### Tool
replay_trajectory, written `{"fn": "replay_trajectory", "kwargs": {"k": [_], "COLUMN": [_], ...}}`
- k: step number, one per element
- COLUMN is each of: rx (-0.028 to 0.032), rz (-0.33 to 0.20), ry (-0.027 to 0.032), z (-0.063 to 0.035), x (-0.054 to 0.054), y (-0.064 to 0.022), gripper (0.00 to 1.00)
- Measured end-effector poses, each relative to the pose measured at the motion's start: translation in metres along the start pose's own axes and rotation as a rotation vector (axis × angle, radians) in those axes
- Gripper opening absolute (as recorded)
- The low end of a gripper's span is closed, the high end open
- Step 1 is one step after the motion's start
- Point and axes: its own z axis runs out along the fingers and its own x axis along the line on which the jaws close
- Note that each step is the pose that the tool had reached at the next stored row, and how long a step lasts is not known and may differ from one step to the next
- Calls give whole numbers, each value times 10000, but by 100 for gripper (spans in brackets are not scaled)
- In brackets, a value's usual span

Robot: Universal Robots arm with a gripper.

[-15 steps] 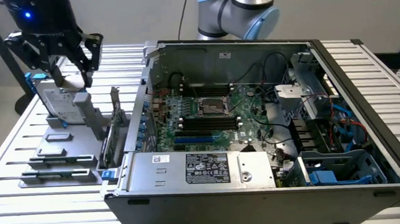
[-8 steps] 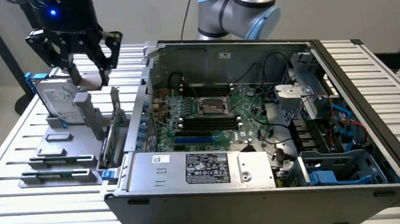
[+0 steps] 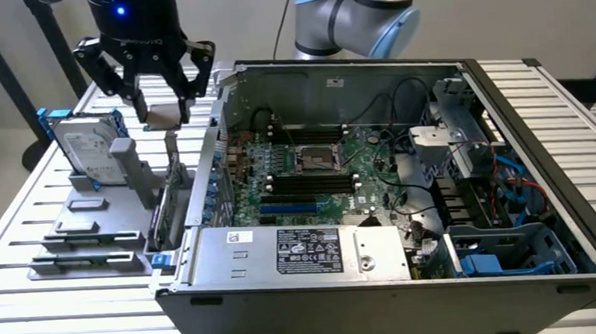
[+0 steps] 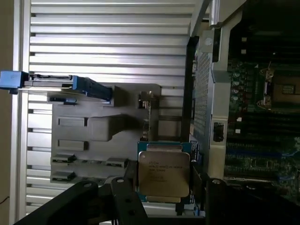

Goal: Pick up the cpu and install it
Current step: 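Pick up the cpu and move it towards the insertion slot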

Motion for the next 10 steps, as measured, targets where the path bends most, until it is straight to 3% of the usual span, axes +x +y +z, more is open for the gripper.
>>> {"fn": "replay_trajectory", "kwargs": {"k": [10], "rx": [-4], "rz": [0], "ry": [4], "z": [-105], "x": [-449], "y": [0], "gripper": [55]}}
